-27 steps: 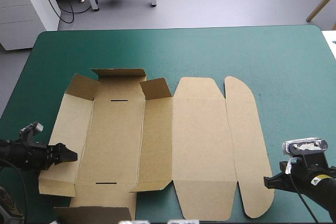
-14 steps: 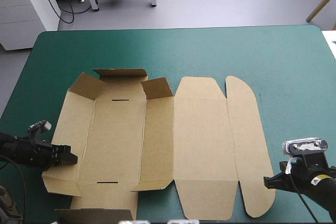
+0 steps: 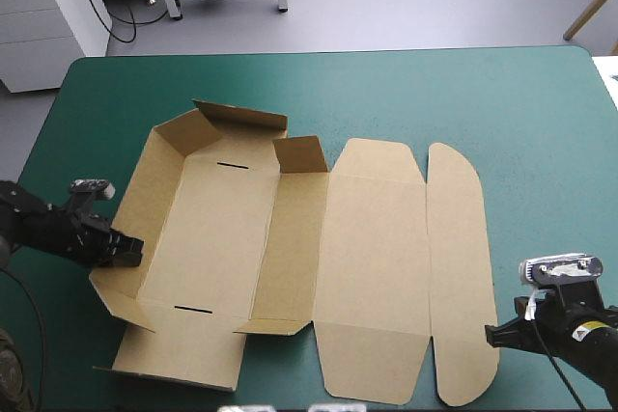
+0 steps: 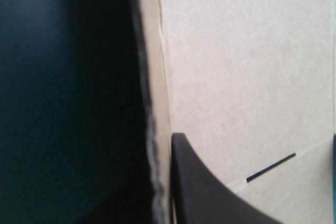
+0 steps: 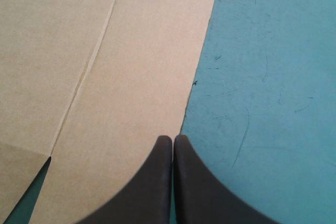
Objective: Fold the box
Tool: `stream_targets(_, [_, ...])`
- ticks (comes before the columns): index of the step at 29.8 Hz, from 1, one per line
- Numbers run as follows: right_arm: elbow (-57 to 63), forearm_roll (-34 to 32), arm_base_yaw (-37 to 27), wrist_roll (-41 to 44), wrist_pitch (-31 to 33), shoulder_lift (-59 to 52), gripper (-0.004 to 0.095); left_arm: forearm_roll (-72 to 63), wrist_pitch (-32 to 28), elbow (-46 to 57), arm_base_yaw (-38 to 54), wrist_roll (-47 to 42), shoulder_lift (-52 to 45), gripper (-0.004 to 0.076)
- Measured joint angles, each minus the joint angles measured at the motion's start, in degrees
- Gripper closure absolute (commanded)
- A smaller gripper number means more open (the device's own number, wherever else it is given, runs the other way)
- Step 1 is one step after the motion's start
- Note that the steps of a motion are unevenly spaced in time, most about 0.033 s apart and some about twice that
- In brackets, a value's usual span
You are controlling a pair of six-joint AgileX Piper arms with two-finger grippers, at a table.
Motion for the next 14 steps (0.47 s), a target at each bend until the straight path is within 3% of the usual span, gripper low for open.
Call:
stream_targets(6, [0.00,0.00,0.06,0.00,0.00,0.00,0.0922,10.46,-2.82,-10.21,-13.58,-3.59,0.44,0.0734])
stream_targets(14, [0.00,0.00,0.06,0.00,0.00,0.00,0.0922,26.37,-13.80,-18.74,-31.14,-4.02,0.49,0.0734])
